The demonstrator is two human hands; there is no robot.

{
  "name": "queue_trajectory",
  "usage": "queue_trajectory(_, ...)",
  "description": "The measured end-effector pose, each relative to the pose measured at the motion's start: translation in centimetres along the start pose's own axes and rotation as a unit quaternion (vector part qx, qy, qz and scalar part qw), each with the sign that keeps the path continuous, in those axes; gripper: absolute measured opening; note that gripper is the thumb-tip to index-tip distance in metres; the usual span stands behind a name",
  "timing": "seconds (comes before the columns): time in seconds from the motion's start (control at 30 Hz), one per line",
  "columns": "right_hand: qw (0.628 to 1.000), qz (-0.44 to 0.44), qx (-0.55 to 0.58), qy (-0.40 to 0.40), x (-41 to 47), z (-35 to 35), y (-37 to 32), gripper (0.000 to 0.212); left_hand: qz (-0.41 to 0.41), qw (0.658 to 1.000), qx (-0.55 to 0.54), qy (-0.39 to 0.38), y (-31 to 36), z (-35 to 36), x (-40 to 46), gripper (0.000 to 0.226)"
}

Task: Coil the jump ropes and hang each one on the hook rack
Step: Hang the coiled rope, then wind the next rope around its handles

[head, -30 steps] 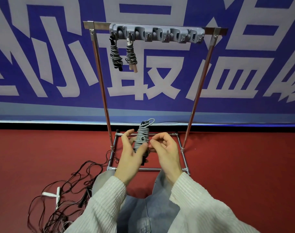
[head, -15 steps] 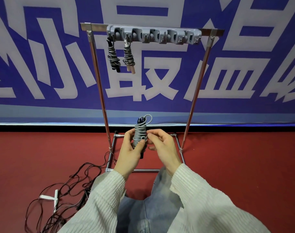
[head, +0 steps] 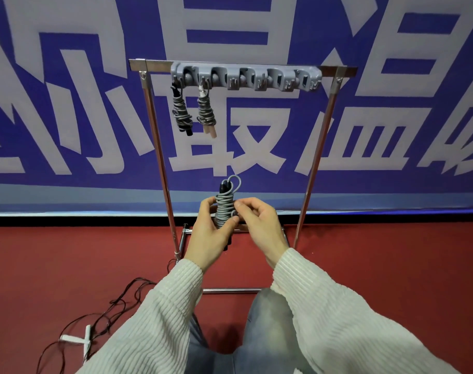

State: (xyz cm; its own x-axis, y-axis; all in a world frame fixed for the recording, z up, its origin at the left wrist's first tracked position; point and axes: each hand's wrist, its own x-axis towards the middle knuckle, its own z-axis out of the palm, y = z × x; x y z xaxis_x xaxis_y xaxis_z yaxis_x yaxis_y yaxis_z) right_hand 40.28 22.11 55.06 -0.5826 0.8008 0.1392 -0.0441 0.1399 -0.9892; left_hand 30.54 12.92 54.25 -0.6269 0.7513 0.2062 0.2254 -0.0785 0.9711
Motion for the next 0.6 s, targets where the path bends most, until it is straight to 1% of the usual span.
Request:
queue_trajectory(0.33, 1.000, -0.017, -0.012, 0.002, 5.5, 0.2, -2.5, 0.013, 0.027, 0.999, 0.044, -0.001, 2.2, -0.7, 5.8, 0.046)
queue_trajectory(0.4, 1.000, -0.022, -0.015, -0.001, 6.9, 0.3, -3.1, 0.013, 0.022, 0.999, 0.046, 0.002, 3.0, -0.6, 7.2, 0.044)
queue_trajectory(0.47, 0.999, -0.030, -0.017, 0.001, 8.5, 0.5, -3.8, 0.013, 0.014, 0.999, 0.037, 0.000, 4.2, -0.5, 8.7, 0.036)
queue_trajectory(0.53, 0.999, -0.041, -0.013, 0.006, 10.4, 0.7, -4.9, 0.015, 0.018, 0.999, 0.024, -0.018, 5.5, -0.3, 10.5, 0.029)
queue_trajectory(0.6, 0.999, -0.046, -0.010, 0.011, 12.7, 0.8, -6.2, 0.020, 0.046, 0.998, 0.042, -0.026, 6.8, -0.1, 12.5, 0.036)
